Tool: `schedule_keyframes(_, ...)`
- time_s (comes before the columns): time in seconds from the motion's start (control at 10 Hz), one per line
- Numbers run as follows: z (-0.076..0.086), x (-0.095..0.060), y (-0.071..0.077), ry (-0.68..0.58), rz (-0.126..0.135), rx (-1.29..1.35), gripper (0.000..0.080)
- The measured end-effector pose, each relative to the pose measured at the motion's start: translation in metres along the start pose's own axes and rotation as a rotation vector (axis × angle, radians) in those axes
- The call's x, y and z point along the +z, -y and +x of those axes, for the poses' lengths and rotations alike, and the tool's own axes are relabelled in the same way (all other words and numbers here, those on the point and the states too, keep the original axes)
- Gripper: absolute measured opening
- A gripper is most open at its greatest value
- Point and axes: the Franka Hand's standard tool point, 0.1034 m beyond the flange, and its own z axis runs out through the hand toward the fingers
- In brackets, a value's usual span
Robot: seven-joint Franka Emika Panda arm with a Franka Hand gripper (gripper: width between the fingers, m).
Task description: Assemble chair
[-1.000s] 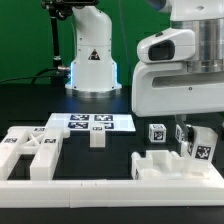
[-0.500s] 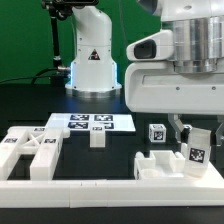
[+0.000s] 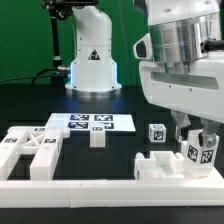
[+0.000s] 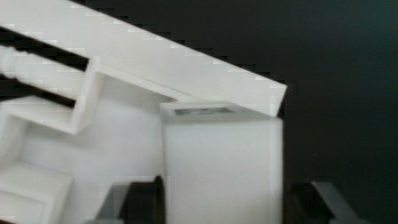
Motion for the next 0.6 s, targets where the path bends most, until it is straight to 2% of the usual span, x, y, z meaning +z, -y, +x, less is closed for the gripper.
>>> schedule_keyframes(0.1,0.0,0.0,0.0,0.0,-0.001,-0.006,0.0298)
schedule_keyframes(0.2,-0.001,0.001,0.0,-0.001,-0.002,-0.025,0.0472)
schedule_keyframes(0.3,-0.006,0.004,-0.001,-0.024,-0.024,-0.283,0.0587)
schedule_keyframes(0.4,-0.006,0.005,-0.002,-0.02,-0.027,-0.486,0.0587)
schedule_keyframes(0.5,-0.007,0.006,-0.003,-0.026,-0.055,-0.693,0.0637)
schedule_keyframes(0.6,-0.016,0.008,-0.004,-0.031,-0.086,-0.856,0.0646)
